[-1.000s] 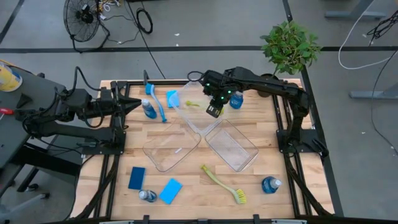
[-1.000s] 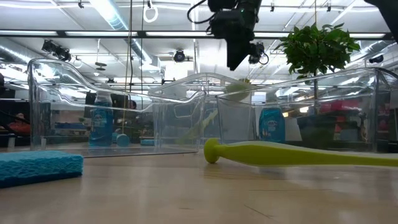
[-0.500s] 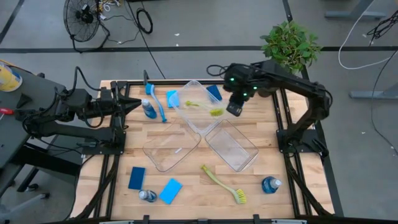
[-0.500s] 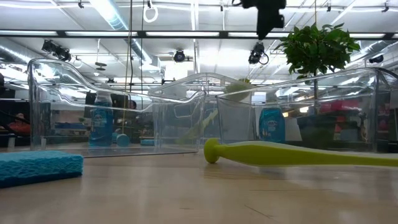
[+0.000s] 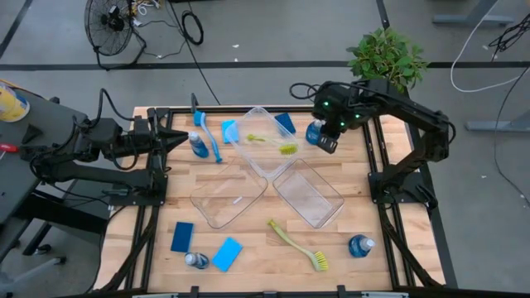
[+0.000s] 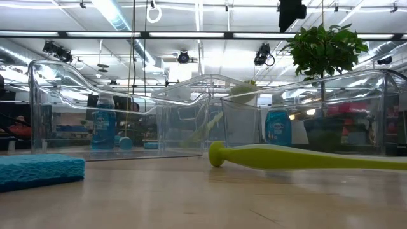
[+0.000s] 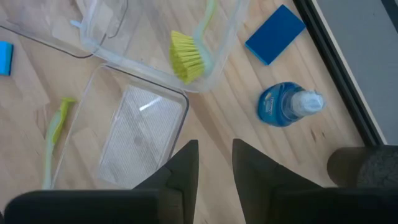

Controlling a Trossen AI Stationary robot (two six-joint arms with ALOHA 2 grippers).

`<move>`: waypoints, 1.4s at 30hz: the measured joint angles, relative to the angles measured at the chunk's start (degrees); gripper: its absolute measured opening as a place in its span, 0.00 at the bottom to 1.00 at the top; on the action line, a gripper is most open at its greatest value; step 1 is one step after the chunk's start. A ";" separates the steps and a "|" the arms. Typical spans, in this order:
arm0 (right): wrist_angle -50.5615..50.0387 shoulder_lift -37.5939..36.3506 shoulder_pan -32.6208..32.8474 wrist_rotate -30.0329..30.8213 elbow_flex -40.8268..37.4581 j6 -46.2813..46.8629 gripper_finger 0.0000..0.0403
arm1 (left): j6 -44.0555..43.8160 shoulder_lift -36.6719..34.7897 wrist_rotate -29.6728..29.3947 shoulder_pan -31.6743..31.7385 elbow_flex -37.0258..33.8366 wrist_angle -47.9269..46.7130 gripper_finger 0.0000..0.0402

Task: Pick & Place Kitchen Sink Supplies
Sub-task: Put the blue dishwashing liquid into the left transparent bin

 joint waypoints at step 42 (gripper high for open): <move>14.73 -8.60 4.66 0.75 0.00 1.53 0.25 | 0.09 -0.02 -0.02 0.01 0.00 0.00 0.12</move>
